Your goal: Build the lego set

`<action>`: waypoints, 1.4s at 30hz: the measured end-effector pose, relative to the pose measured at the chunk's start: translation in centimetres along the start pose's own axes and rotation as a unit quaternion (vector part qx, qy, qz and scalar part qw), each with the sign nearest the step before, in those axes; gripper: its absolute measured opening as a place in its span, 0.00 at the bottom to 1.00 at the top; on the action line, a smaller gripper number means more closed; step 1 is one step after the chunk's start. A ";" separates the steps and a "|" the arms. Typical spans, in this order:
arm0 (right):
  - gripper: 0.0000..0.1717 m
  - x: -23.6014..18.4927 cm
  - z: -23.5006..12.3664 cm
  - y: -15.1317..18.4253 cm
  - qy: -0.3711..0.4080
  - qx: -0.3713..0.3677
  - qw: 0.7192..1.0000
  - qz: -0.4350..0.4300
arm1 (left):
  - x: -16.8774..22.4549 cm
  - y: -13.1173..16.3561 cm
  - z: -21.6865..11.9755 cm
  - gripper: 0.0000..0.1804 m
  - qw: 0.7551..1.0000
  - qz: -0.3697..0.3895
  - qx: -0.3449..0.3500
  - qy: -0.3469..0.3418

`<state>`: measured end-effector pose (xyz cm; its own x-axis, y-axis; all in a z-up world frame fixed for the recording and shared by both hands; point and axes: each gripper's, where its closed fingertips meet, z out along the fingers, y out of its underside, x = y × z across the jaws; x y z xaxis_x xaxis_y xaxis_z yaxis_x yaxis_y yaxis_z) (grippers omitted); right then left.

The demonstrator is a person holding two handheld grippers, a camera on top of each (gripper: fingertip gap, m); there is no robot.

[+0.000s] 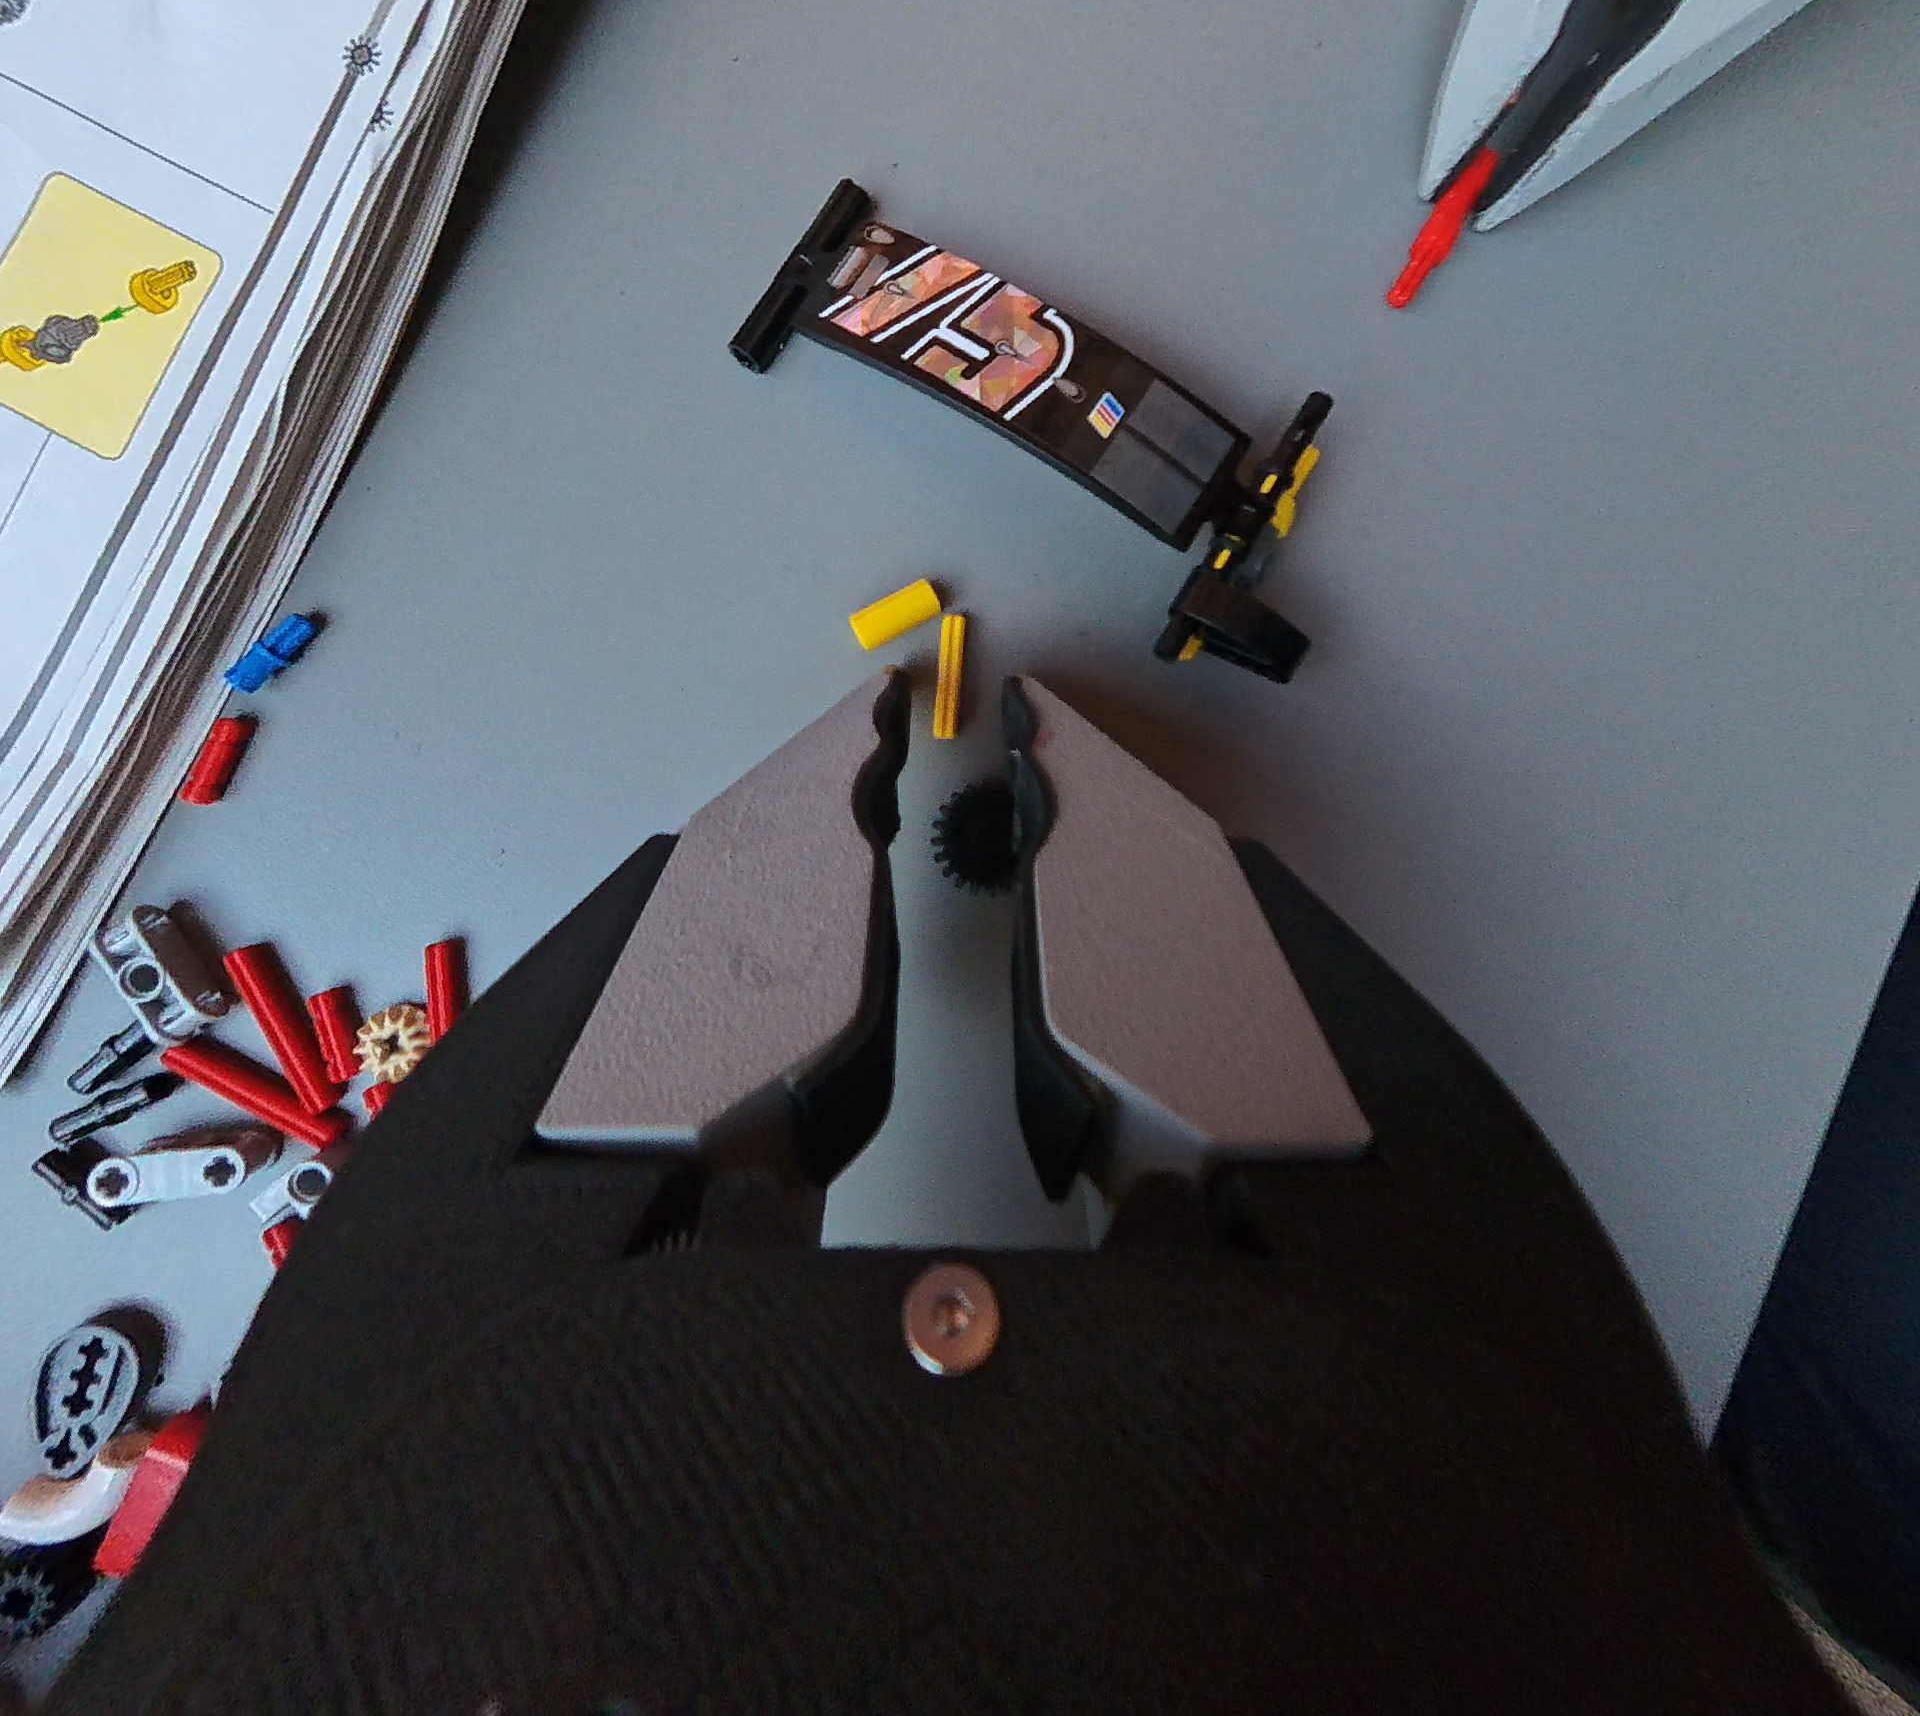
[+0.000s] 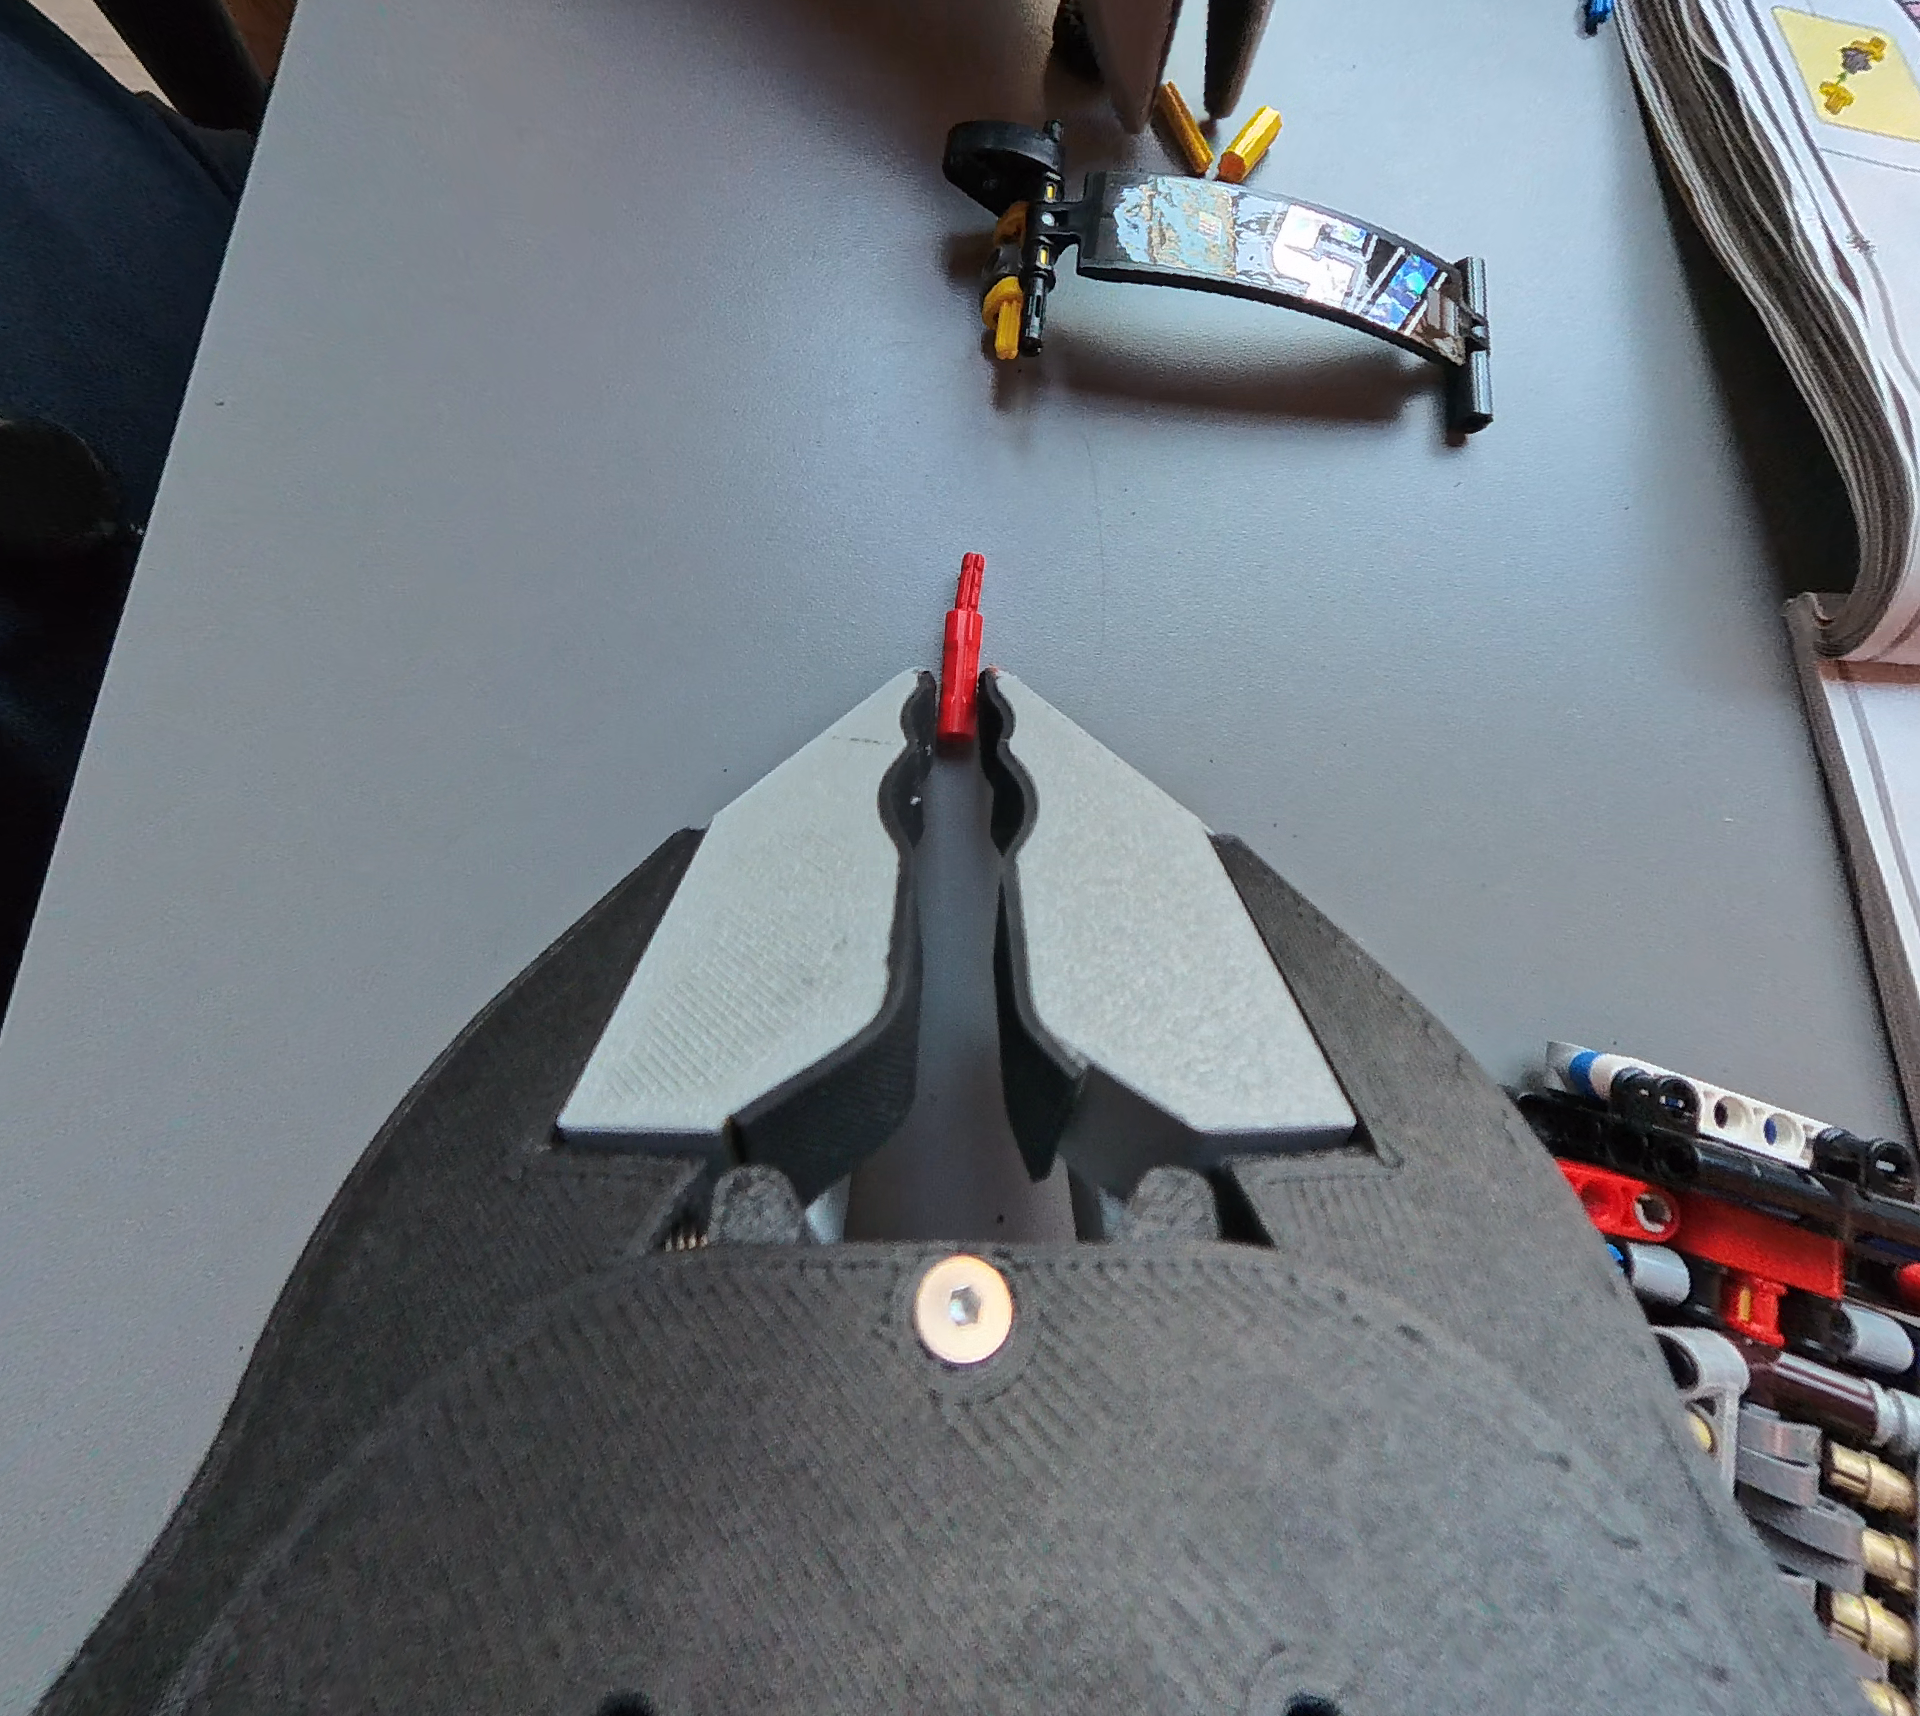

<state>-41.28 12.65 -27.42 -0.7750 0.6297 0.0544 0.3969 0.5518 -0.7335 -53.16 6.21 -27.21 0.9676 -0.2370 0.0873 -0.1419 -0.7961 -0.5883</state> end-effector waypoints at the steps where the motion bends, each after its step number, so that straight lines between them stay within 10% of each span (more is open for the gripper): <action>1: 0.03 0.0 0.0 0.0 0.000 0.000 1.000 0.000 | 0.1 0.0 0.1 0.08 1.000 0.000 -0.001 0.000; 15: 0.03 -0.1 -0.1 -0.1 -0.006 0.001 1.000 0.003 | 1.3 -0.9 -2.0 0.00 1.000 0.023 0.016 -0.010; 27: 0.03 -0.2 -0.2 0.0 -0.002 0.000 1.000 -0.001 | 10.9 -0.4 -0.2 0.01 0.991 0.120 -0.020 0.056; 42: 0.03 -1.5 -0.6 0.3 -0.039 0.002 0.999 -0.009 | 10.2 -1.2 -1.1 0.09 0.991 0.119 -0.002 0.052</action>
<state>-39.73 12.23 -27.32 -0.8176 0.5756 0.0146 0.3815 0.5605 -0.7351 -43.36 4.13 -24.69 0.8795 -0.4751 0.0290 -0.3650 -0.7122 -0.5997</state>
